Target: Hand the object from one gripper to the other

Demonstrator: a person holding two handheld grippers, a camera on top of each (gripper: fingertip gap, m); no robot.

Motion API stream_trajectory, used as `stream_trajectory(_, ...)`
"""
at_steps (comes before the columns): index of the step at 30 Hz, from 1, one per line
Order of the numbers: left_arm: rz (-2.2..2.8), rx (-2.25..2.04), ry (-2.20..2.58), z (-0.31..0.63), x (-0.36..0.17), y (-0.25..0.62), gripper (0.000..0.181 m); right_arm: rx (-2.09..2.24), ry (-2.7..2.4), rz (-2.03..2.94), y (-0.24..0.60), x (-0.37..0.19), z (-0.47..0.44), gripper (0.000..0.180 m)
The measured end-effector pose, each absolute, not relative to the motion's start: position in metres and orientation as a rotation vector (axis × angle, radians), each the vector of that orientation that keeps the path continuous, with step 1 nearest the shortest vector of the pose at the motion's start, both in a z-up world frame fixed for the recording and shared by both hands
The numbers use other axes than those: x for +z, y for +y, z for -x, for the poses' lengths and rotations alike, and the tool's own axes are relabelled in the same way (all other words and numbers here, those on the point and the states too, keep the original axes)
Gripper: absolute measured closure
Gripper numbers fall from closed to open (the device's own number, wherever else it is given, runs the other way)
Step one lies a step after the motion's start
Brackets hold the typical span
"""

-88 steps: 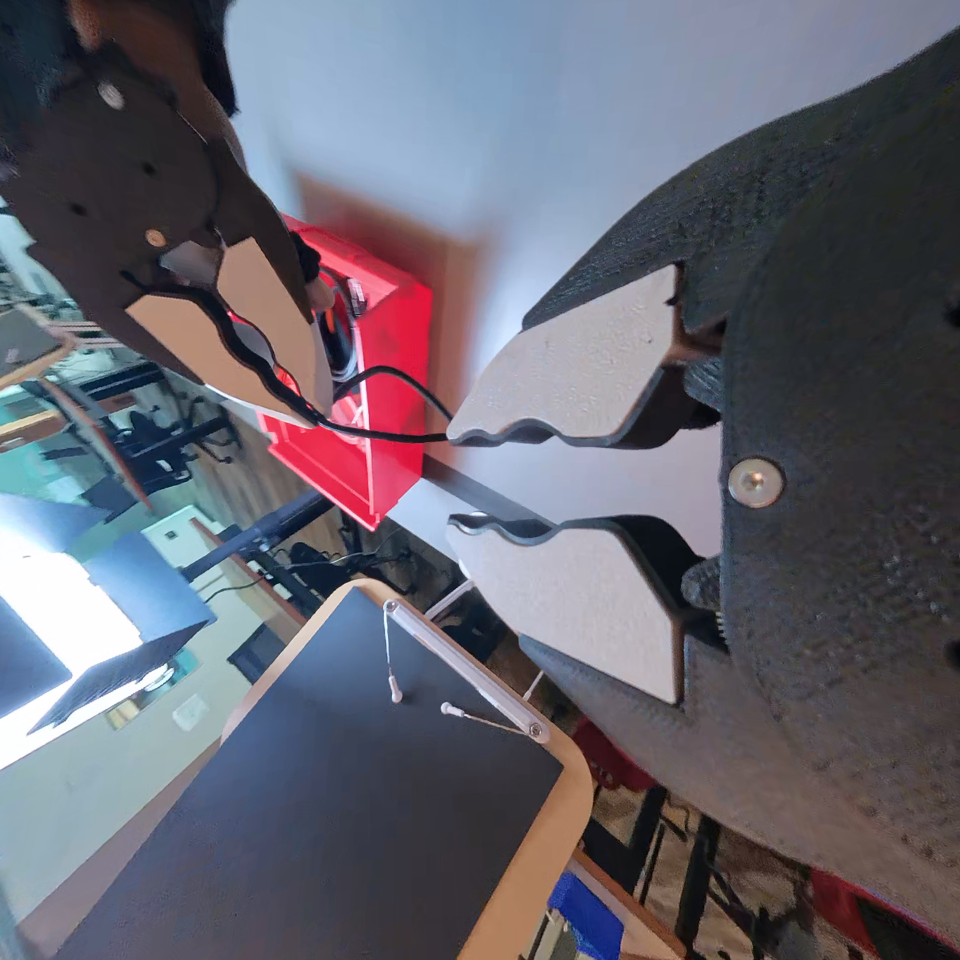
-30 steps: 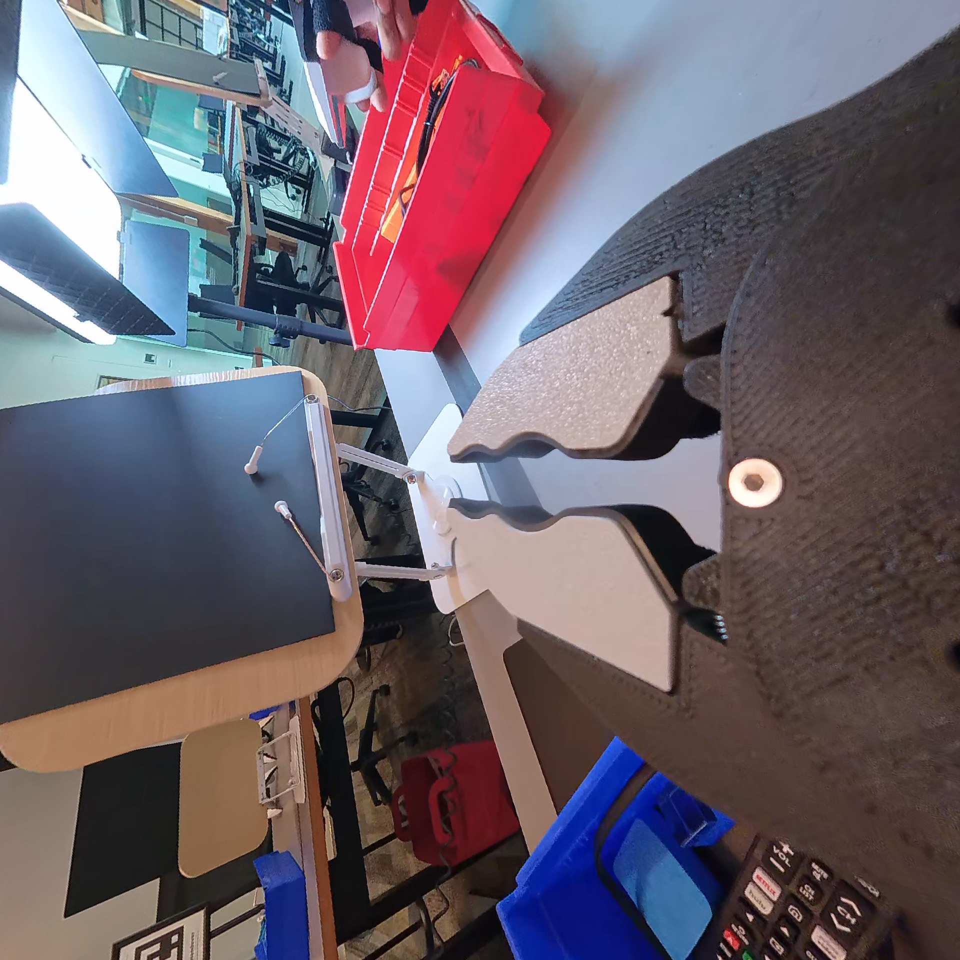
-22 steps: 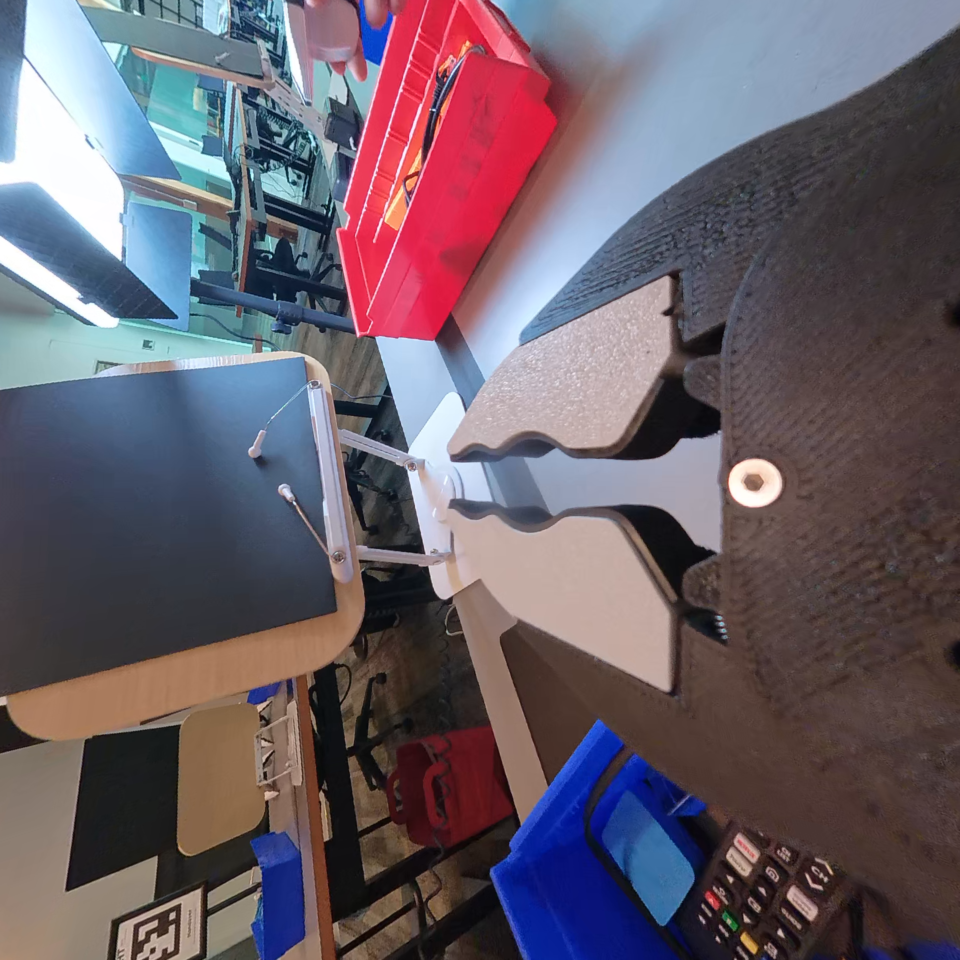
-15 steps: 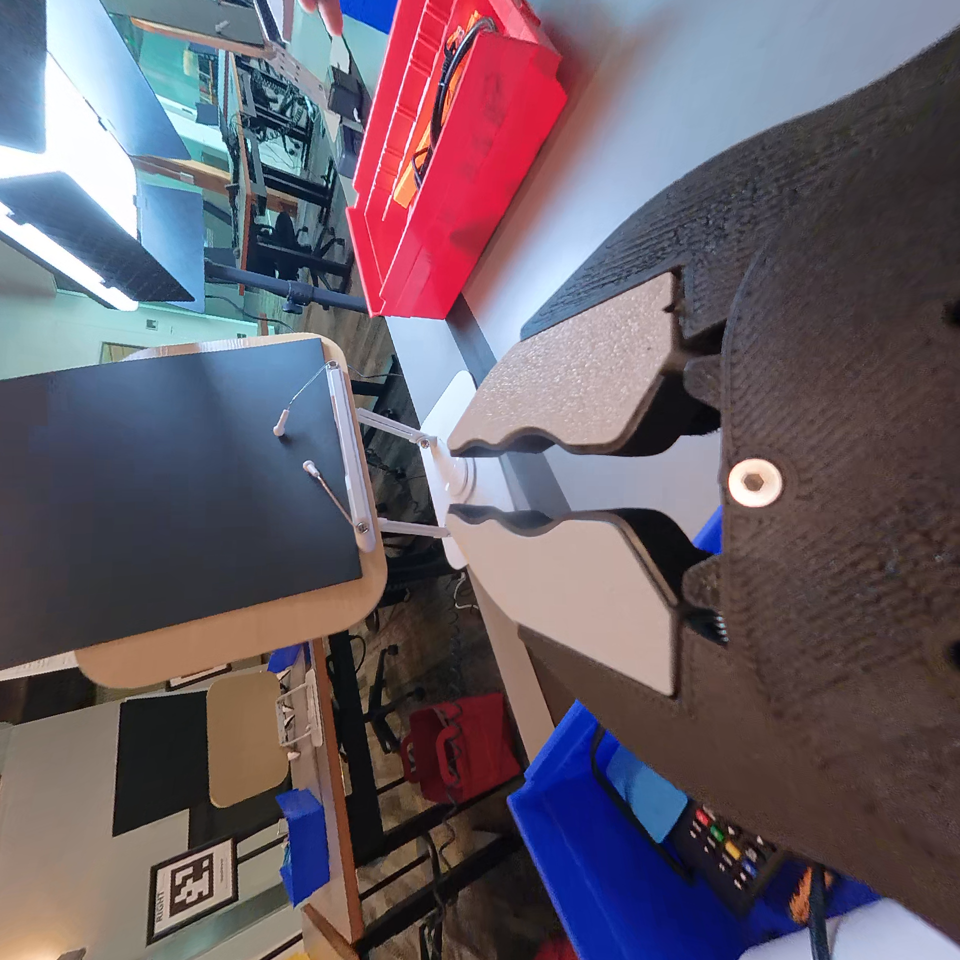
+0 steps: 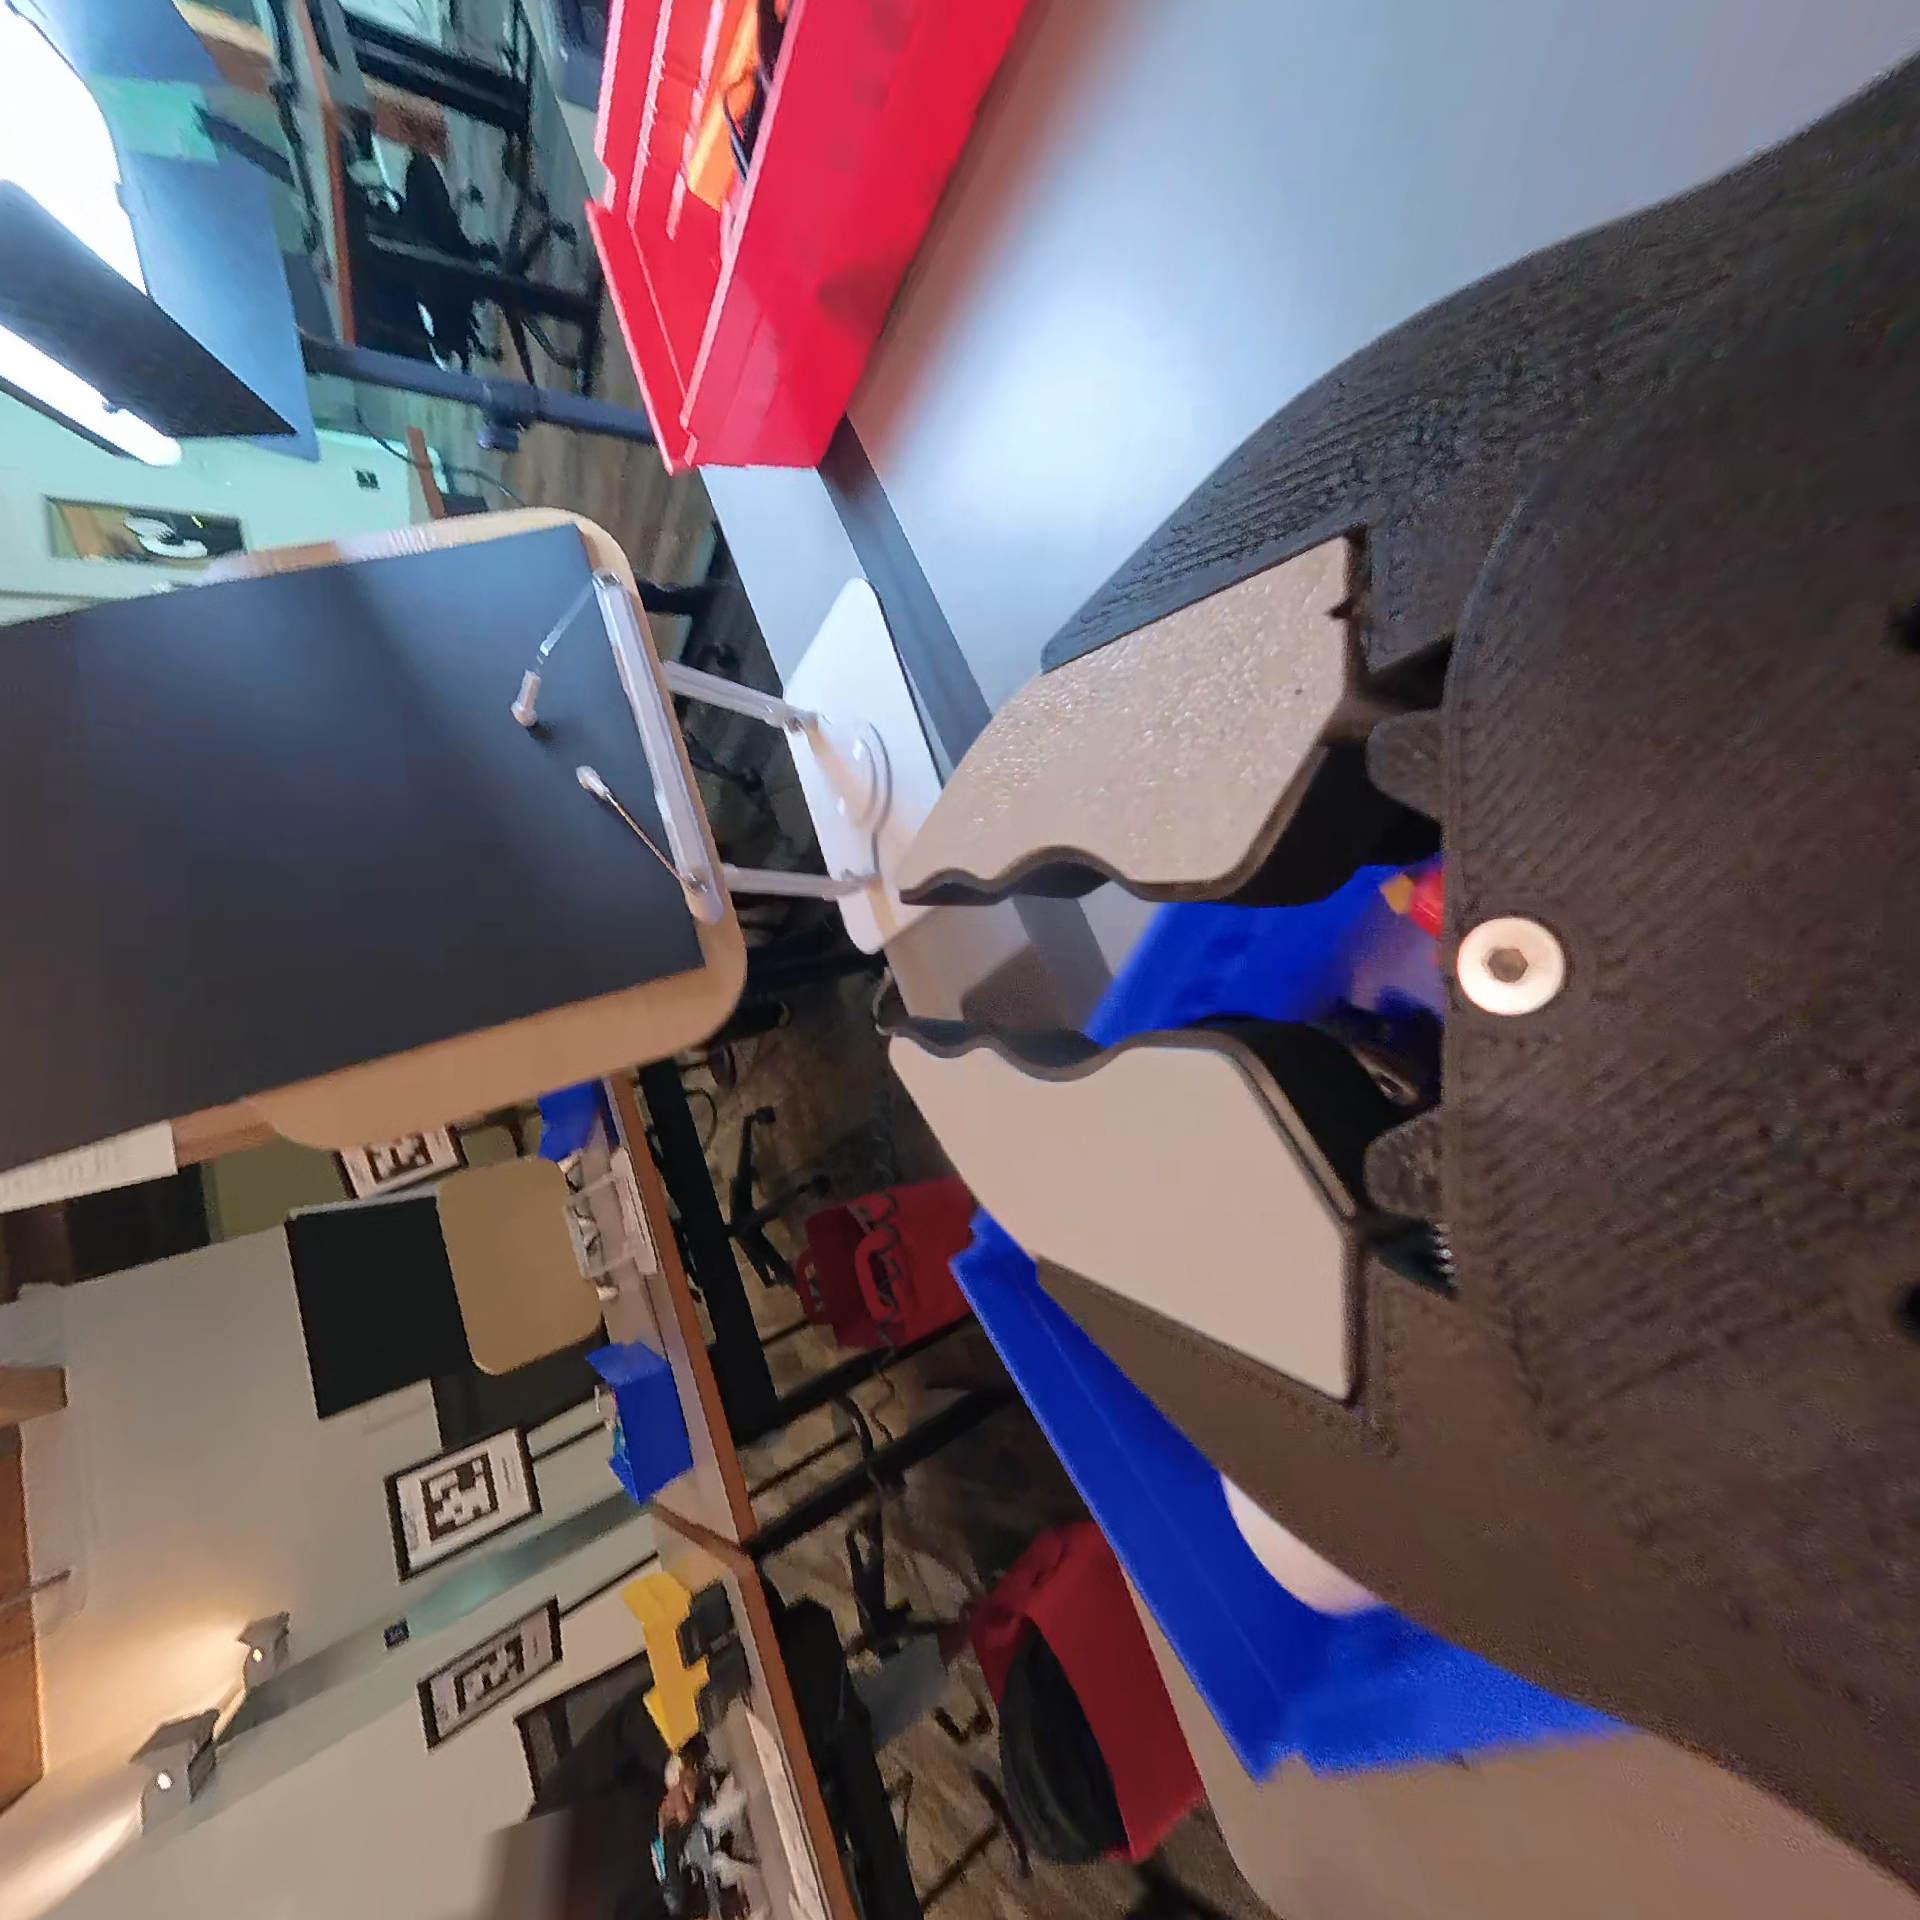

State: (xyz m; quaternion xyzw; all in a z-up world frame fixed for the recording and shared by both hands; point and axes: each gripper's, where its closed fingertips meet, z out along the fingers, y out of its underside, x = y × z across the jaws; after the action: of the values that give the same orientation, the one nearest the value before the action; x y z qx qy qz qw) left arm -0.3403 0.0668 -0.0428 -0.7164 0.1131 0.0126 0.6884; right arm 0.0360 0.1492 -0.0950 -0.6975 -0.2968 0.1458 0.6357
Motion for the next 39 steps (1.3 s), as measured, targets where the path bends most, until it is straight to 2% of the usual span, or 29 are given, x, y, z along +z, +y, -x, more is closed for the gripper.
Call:
stream_trajectory(7,1.743,0.169,0.21,0.404,-0.077,0.031,0.158,0.425,-0.759,1.534,0.11,-0.128,-0.044,0.144)
stream_trajectory(17,2.112,0.308,0.289,0.448,-0.131,0.036,0.152,0.523,-0.821,1.47,0.1,-0.128,-0.033,0.15)
stream_trajectory(25,2.347,0.747,0.689,0.485,-0.159,0.07,0.156,0.567,-0.847,1.47,0.095,-0.135,-0.033,0.156)
stream_trajectory(33,2.565,0.648,0.802,0.514,-0.175,0.111,0.154,0.552,-0.898,1.434,0.09,-0.139,-0.033,0.16)
stream_trajectory(39,2.783,0.378,0.828,0.52,-0.191,0.111,0.152,0.55,-0.933,1.438,0.091,-0.148,-0.03,0.163)
